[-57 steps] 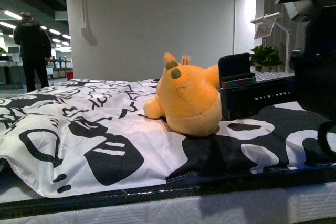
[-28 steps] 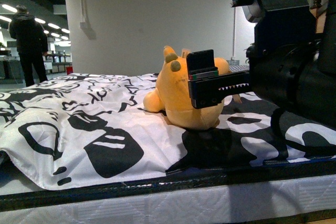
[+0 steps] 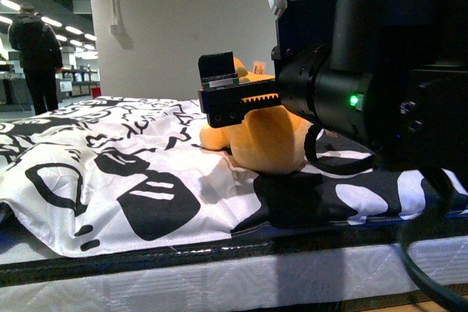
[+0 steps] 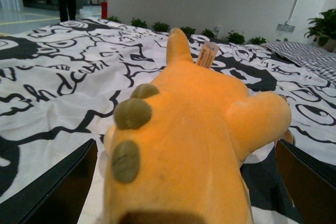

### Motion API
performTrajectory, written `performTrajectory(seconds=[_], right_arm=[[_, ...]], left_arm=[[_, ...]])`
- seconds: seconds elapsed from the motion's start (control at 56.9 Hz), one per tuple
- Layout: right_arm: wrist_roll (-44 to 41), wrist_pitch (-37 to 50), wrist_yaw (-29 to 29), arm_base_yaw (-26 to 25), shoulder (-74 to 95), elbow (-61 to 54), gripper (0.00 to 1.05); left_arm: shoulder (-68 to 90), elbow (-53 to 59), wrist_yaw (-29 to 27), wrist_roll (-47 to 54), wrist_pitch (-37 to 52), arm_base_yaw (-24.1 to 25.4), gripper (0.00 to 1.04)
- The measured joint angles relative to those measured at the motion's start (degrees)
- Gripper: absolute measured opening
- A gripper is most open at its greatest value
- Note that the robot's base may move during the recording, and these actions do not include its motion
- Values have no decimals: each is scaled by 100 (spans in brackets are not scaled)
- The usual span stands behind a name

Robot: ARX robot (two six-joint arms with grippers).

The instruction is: Put away toys

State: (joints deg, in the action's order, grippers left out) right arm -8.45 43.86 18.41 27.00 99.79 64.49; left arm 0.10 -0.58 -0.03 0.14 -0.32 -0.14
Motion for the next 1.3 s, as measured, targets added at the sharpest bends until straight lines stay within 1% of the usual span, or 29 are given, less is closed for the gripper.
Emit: performTrajectory(seconds=[0.141, 0.316, 1.106, 1.3], right_arm=[[-9, -341, -133, -177, 363, 671, 103], [-192, -389, -337, -55, 535, 1082, 103], [-673, -142, -363, 9, 973, 1141, 103], [-876, -122, -199, 26, 1255, 1222, 103]], left_arm=[[0, 0, 0, 0, 0, 0, 99], [0, 0, 0, 0, 0, 0, 99], [0, 0, 0, 0, 0, 0, 99], [0, 0, 0, 0, 0, 0, 99]])
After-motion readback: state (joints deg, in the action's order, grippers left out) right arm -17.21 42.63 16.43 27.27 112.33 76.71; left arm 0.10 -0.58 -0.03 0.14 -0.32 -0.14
